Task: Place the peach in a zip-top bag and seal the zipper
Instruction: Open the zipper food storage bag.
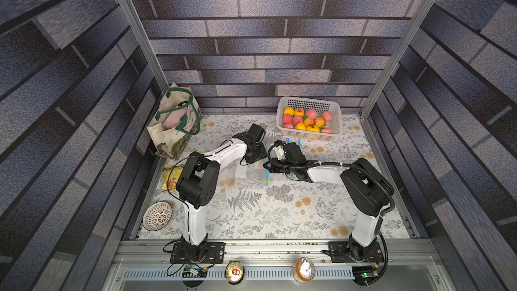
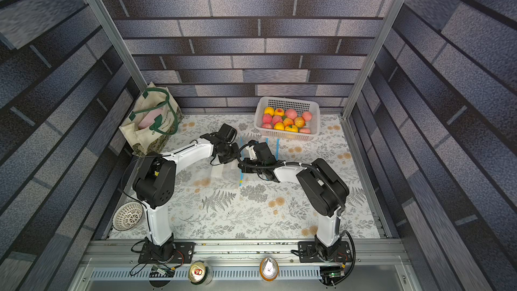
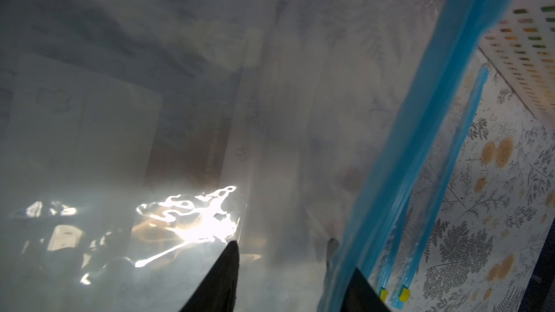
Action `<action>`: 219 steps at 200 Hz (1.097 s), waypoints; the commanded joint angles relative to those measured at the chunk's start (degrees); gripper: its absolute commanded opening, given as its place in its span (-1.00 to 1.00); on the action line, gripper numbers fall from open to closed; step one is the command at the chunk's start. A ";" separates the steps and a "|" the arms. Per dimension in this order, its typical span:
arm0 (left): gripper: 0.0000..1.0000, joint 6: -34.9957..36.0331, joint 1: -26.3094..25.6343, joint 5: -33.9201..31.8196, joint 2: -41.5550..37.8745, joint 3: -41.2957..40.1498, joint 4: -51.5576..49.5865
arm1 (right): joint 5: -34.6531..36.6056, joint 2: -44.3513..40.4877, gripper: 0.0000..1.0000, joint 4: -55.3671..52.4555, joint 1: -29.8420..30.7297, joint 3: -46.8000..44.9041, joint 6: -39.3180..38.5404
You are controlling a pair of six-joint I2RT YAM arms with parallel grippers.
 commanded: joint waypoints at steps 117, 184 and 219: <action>-1.00 10.60 -0.24 -0.30 -0.77 2.52 -7.35 | 0.24 -11.54 -0.20 -5.32 -3.26 -8.72 -0.07; -1.00 10.24 -1.71 1.14 -1.57 2.10 -7.38 | -1.08 -1.04 -0.04 -7.44 -2.78 3.57 1.45; -1.00 9.96 -1.63 2.49 -1.90 2.23 -7.06 | 2.49 2.24 -0.05 -9.58 -2.57 6.24 1.72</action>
